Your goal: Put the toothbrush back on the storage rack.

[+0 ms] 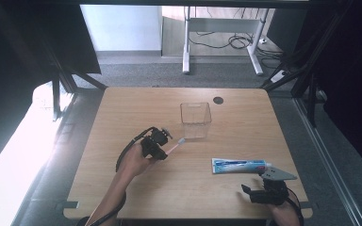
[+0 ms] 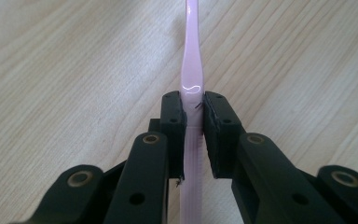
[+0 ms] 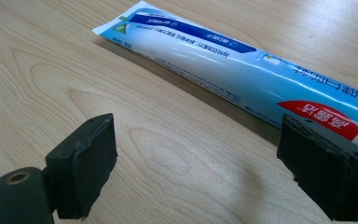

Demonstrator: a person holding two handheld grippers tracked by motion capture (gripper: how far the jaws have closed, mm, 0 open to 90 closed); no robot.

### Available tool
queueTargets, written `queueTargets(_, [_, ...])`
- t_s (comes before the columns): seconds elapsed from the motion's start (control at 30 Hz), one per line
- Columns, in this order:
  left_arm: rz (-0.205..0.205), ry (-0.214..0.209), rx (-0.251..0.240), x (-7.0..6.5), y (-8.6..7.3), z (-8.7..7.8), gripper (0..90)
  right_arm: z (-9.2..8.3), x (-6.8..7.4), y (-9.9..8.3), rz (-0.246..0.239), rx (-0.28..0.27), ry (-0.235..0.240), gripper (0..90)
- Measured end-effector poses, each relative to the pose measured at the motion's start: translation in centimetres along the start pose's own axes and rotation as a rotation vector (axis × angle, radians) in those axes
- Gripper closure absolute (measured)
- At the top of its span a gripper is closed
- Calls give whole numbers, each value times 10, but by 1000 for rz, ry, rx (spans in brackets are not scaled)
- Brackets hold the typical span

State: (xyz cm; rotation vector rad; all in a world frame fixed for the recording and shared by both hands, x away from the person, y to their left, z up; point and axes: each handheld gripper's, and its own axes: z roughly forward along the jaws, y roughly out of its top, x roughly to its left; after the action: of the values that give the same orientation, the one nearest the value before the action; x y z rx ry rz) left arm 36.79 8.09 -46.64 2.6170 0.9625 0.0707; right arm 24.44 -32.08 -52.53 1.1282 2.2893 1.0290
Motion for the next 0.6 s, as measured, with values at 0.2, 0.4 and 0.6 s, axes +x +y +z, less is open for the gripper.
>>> queueTargets(0.2, [3,-9,-38,-1,2,-10,789,0,0,0,0,0,0,123])
queueTargets(0.4, [12,-15,-80,-2,5,-22,789,0,0,0,1,-1,-1,123])
queueTargets(0.6, [22,-13,-121,-5,8,-35,789,0,0,0,3,-1,-1,123])
